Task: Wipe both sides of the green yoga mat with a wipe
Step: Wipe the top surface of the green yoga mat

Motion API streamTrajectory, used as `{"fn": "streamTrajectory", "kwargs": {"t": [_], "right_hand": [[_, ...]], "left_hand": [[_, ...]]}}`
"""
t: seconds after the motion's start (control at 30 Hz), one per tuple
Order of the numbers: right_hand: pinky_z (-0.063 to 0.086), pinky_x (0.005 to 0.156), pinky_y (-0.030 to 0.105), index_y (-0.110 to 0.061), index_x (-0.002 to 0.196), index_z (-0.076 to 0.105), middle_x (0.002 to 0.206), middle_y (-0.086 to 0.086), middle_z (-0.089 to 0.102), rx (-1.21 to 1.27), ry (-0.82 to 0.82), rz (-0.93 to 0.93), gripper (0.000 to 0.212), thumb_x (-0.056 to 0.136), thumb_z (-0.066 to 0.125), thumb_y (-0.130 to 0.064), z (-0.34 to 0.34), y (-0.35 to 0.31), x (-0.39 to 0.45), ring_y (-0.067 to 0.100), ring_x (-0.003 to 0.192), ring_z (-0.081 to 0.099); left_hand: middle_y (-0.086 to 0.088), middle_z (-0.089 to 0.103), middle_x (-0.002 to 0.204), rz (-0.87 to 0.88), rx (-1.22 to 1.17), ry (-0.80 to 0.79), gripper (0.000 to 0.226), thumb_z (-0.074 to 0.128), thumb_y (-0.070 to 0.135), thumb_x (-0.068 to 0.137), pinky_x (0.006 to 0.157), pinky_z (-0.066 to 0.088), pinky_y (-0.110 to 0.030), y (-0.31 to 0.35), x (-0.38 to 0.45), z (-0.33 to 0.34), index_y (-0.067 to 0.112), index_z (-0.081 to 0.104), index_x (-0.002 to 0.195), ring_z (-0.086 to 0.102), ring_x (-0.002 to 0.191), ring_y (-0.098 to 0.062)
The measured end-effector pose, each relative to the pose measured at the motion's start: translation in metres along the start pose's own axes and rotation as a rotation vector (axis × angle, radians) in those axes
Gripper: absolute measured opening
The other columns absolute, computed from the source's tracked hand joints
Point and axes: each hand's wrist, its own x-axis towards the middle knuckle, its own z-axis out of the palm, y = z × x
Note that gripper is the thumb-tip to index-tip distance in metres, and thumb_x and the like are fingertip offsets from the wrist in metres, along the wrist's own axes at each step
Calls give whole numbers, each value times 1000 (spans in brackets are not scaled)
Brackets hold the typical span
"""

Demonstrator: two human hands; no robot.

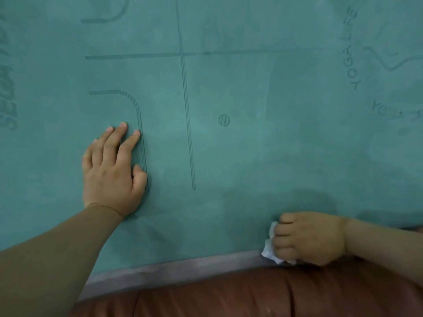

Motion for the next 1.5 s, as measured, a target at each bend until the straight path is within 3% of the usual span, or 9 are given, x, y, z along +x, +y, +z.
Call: {"fn": "streamTrajectory", "kwargs": {"t": [0.13,0.33,0.43,0.53,0.63,0.87,1.2,1.3,1.5], "right_hand": [[31,65,37,-21,95,55,81,2,54,-247,195,-120,13,88,52,-31,-34,115,14,26,71,49],[38,70,44,-14,97,55,88,18,62,-213,628,1190,27,83,36,-28,-75,208,18,39,79,53],[33,62,41,-17,90,51,79,15,55,33,617,818,9,84,47,-21,-24,113,17,34,68,48],[34,68,36,-22,98,57,88,0,58,147,243,332,19,92,41,-30,12,4,-9,24,71,49],[32,68,35,-24,99,53,86,-2,55,11,206,113,21,94,36,-35,11,41,-21,23,73,50],[34,75,41,-11,91,56,96,14,59,49,913,1530,26,84,36,-26,-40,209,14,36,91,52],[33,66,39,-20,95,57,81,2,57,207,561,1061,18,79,49,-24,29,-39,4,29,74,48],[31,66,38,-18,90,62,77,4,58,129,553,1026,17,82,48,-25,12,18,0,30,72,52],[35,82,37,-16,104,59,104,6,64,170,818,1612,25,88,40,-22,-68,224,3,31,101,56]], "left_hand": [[-12,41,151,13,-7,2,64,42,25,78,115,22,-50,0,0,1,11,49,141,32,141,-33],[-11,39,153,12,-16,2,64,40,27,80,116,22,-52,-2,-1,2,12,48,142,32,142,-34],[-11,39,153,11,-25,-10,64,40,26,80,116,21,-51,-2,0,1,12,47,142,31,143,-33],[-11,39,153,12,-26,-12,64,41,25,80,116,21,-50,-1,0,1,13,47,142,31,143,-33],[-11,38,154,13,-13,-15,64,40,26,80,116,21,-50,-3,-1,2,13,46,143,31,143,-33],[-11,38,153,6,11,-34,65,39,27,80,115,24,-50,-1,0,0,14,45,143,31,143,-33],[-14,37,153,-22,48,-103,66,36,29,80,113,24,-53,6,1,-7,10,45,143,30,142,-36],[-14,37,154,-32,37,-104,66,37,28,80,114,22,-52,5,2,-5,10,44,143,29,143,-37],[-17,36,153,-33,36,-83,67,37,28,79,114,15,-43,5,0,-4,7,45,142,29,142,-39]]}}
